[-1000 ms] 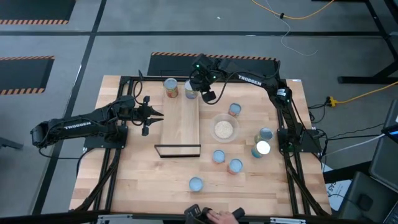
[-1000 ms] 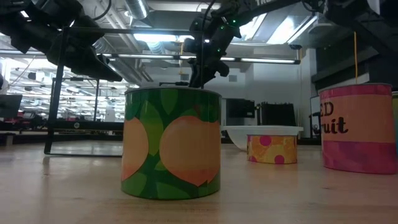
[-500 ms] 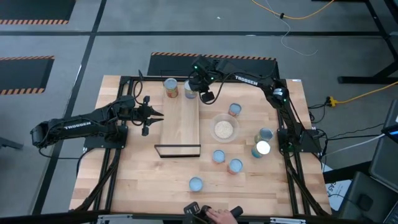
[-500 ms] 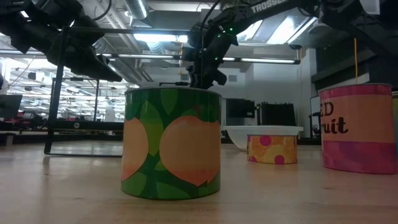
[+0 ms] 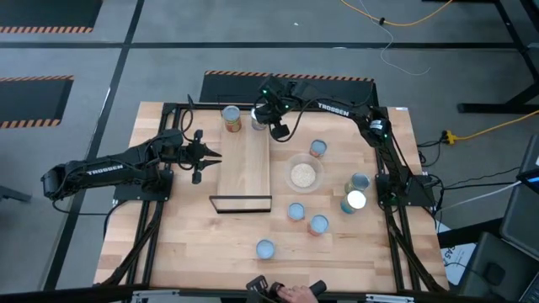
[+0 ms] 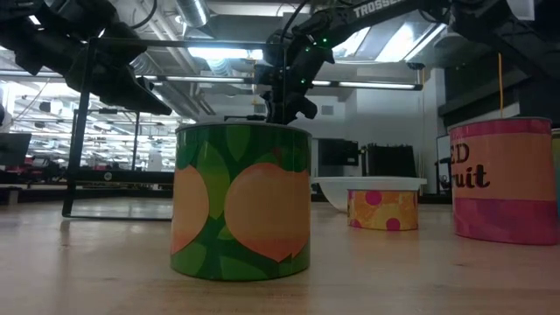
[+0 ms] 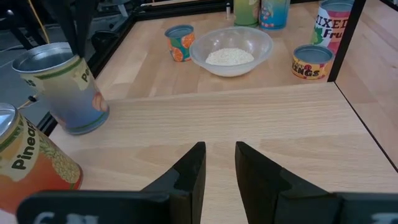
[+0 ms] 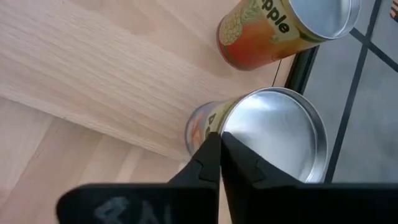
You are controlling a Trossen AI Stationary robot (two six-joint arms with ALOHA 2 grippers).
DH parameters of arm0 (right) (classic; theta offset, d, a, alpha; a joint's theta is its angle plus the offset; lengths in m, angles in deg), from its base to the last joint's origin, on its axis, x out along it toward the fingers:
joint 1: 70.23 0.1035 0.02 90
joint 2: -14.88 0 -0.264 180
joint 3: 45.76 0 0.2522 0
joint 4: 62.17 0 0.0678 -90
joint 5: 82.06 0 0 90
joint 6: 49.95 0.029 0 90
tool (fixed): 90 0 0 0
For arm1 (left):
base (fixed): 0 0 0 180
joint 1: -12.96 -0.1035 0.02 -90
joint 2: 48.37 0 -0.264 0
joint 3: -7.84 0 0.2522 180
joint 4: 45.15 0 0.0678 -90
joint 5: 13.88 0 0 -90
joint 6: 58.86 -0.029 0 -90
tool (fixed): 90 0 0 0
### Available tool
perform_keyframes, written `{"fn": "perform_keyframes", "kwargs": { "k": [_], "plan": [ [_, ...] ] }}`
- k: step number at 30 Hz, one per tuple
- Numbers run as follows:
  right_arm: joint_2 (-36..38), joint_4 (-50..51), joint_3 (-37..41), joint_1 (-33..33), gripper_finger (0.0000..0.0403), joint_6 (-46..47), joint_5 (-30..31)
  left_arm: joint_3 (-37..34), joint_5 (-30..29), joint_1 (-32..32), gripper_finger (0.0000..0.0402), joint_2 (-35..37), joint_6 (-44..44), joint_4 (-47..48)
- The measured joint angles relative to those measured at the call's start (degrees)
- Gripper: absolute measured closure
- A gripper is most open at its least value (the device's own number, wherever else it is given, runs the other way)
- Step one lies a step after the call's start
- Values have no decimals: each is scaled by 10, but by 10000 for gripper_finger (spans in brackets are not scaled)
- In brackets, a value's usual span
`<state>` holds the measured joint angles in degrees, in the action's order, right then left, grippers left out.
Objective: Pick and place cans onto a shelf
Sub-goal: Put the large canned peaches on the shelf
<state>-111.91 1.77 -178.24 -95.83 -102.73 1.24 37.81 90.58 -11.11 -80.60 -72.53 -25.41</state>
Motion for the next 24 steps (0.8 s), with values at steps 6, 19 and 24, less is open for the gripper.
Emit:
{"fn": "perform_keyframes", "kwargs": {
  "k": [6,19,24],
  "plan": [
    [-1,-10,0,9,399,0,1,0,0,0,321,0,0,0],
    [-2,-18,-4,23,401,14,0,0,0,0,321,0,0,0],
    [-2,-27,-5,21,400,55,0,0,0,0,321,0,0,0]
  ]
}}
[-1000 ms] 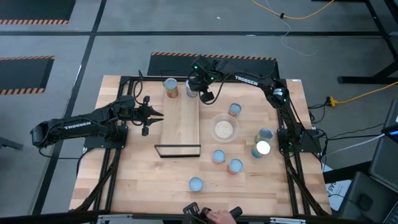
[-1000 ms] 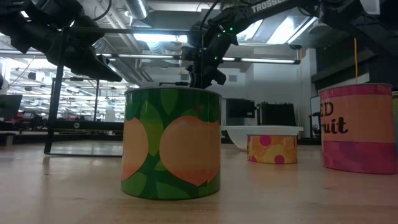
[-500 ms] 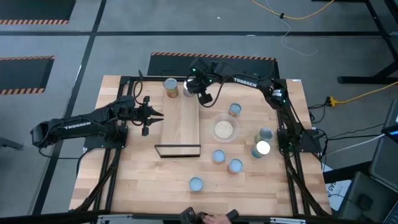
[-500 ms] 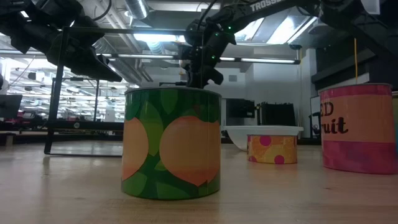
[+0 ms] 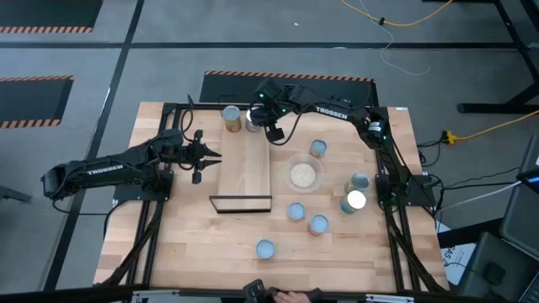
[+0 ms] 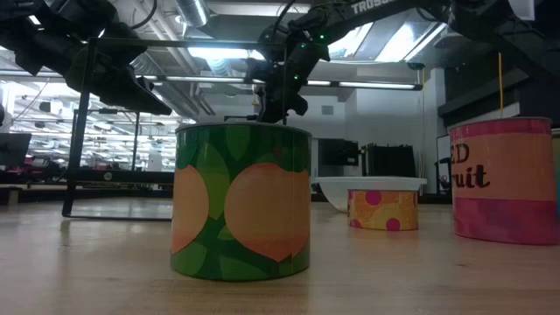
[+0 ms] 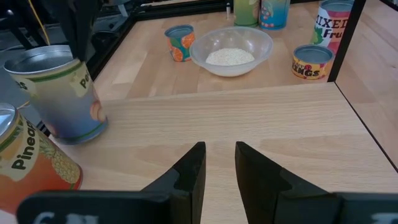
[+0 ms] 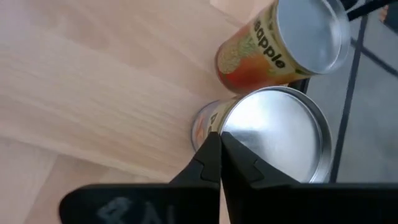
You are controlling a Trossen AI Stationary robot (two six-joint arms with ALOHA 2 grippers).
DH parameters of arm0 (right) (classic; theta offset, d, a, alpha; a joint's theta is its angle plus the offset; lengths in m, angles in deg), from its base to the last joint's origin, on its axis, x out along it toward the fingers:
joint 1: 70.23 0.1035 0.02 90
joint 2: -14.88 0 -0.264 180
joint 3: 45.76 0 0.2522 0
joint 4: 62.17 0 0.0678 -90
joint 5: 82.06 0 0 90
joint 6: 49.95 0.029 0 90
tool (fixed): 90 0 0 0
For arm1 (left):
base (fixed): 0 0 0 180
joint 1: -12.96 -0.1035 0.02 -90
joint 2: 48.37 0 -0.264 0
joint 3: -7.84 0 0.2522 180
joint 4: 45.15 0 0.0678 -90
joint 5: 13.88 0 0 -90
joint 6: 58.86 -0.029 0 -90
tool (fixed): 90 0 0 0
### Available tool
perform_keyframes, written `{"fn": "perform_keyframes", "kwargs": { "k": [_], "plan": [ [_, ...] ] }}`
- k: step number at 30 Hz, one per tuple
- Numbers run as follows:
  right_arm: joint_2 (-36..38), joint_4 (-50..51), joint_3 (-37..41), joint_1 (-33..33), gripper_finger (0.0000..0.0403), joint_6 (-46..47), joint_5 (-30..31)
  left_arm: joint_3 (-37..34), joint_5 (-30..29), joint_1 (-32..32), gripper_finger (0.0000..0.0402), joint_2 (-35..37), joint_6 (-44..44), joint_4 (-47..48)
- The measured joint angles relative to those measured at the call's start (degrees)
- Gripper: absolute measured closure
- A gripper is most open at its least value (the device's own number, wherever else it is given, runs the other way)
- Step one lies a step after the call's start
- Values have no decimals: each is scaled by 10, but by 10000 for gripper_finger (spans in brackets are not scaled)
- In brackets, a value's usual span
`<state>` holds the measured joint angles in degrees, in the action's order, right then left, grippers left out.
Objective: Pick and place cans onto a shelf
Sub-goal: Put the large canned peaches on the shelf
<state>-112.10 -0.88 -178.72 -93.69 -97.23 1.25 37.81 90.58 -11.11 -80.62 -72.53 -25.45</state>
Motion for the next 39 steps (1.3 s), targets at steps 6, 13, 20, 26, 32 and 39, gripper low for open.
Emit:
{"fn": "perform_keyframes", "kwargs": {
  "k": [6,13,20,26,32,39],
  "plan": [
    [0,2,0,-1,399,53,0,0,0,0,321,0,0,0],
    [0,4,3,-2,399,55,0,0,0,0,321,0,0,0],
    [0,1,3,-5,398,52,-5,0,0,0,321,0,0,0],
    [0,1,3,-5,394,51,-5,0,0,0,321,0,0,0],
    [0,1,3,-5,393,51,-6,0,0,0,321,0,0,0],
    [0,-2,3,-5,392,50,-6,0,0,0,321,0,0,0]
  ]
}}
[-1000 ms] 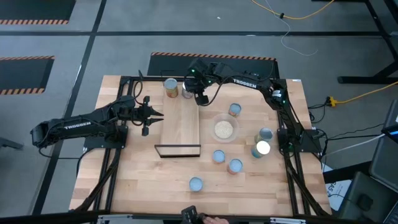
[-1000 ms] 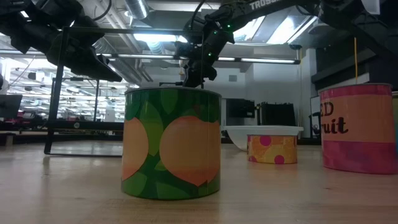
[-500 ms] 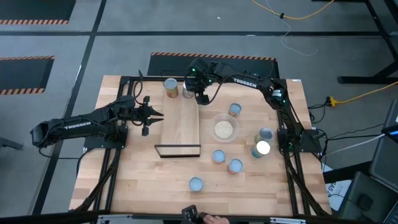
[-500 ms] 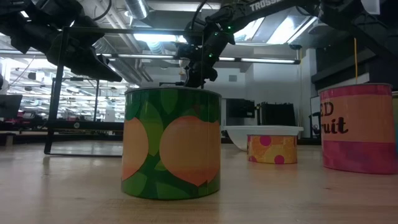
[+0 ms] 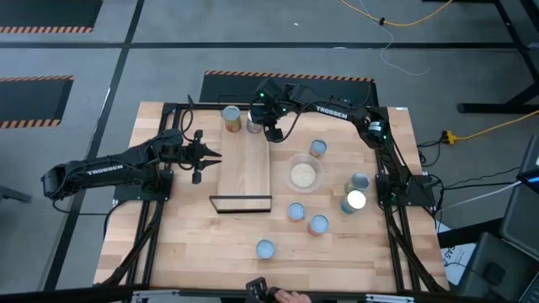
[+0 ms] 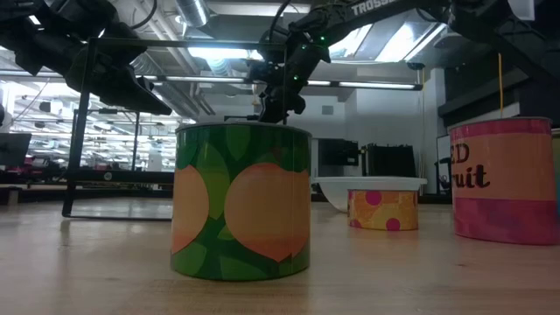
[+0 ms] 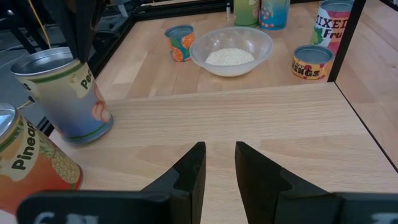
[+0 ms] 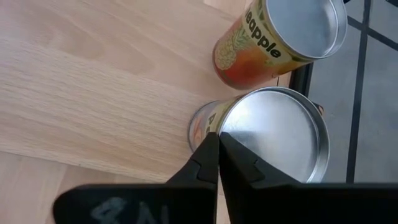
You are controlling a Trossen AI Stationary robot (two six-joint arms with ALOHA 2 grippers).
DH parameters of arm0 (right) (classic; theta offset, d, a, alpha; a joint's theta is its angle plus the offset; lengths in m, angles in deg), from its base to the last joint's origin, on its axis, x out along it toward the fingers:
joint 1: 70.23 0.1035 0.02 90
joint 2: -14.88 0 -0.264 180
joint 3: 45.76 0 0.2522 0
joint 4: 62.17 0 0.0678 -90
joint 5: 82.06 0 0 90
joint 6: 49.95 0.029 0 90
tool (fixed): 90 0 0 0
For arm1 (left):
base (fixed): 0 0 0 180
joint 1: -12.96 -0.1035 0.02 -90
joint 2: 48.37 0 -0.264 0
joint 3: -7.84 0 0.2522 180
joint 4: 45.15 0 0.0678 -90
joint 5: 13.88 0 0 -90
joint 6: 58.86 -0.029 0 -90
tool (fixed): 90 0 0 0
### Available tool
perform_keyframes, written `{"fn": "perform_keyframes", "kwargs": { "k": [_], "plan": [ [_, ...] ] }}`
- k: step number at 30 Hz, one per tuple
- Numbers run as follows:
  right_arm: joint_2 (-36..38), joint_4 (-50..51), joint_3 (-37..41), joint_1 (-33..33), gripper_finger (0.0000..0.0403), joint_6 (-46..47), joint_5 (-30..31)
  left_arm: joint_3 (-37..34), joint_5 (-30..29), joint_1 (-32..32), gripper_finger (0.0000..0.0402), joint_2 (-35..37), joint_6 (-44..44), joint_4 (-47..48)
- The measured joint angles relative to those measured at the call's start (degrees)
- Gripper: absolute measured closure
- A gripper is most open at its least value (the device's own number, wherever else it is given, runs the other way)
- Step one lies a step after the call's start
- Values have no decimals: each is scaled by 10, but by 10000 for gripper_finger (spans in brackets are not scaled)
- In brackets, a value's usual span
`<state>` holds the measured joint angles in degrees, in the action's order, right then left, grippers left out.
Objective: Pick and place cans onto a shelf
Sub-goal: Put the large canned peaches on the shelf
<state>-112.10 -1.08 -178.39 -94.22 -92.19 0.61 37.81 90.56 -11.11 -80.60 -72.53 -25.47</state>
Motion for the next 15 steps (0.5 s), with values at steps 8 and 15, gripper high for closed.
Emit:
{"fn": "perform_keyframes", "kwargs": {
  "k": [8,15],
  "plan": [
    [0,0,0,0,372,0,0,0,0,0,321,0,0,0],
    [0,-5,0,0,316,0,0,0,0,0,321,0,0,0]
  ]
}}
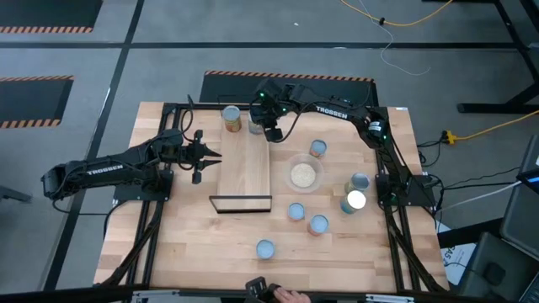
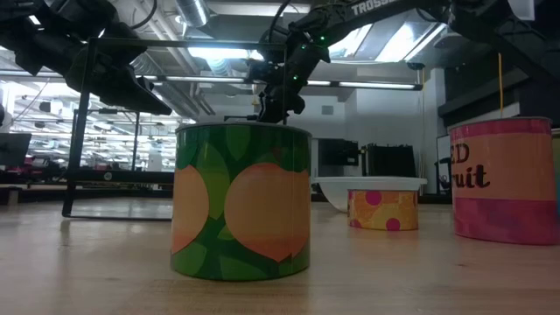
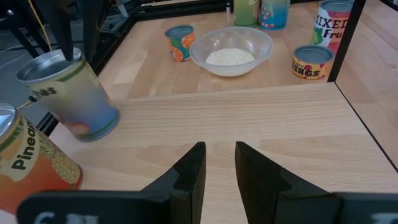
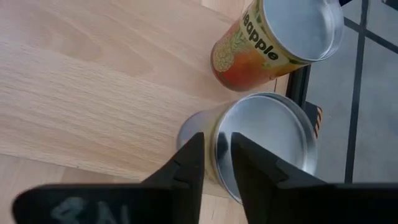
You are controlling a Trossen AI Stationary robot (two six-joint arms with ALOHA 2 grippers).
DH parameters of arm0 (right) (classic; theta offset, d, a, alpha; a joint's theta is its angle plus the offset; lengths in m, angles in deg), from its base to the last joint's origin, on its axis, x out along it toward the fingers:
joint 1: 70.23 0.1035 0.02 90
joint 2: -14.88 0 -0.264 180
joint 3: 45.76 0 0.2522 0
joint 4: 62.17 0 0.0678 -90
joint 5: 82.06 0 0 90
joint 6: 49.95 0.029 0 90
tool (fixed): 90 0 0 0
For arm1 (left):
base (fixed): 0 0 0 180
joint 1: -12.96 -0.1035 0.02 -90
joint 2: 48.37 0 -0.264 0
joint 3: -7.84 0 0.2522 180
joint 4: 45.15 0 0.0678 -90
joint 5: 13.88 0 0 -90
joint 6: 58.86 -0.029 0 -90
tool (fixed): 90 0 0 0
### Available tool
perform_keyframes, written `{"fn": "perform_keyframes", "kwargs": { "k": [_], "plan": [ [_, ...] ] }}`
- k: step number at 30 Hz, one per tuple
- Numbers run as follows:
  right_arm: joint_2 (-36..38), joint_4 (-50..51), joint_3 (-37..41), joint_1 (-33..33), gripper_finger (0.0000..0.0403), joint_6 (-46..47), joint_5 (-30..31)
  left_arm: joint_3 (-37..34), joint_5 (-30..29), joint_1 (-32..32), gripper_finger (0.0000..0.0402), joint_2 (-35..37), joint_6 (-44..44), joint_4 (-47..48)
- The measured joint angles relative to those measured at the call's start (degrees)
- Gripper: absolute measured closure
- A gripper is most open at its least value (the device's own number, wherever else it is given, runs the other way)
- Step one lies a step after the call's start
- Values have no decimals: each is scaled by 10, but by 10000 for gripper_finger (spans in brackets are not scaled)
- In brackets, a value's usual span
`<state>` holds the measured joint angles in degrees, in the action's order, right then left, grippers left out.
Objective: Pick and place cans onto a shelf
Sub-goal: Put the large canned peaches on the shelf
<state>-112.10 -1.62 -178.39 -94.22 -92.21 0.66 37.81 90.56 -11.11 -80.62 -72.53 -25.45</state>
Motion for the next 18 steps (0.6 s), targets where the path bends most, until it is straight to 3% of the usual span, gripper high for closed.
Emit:
{"fn": "perform_keyframes", "kwargs": {
  "k": [18],
  "plan": [
    [0,-4,0,0,309,2,1,0,0,0,321,0,0,0]
  ]
}}
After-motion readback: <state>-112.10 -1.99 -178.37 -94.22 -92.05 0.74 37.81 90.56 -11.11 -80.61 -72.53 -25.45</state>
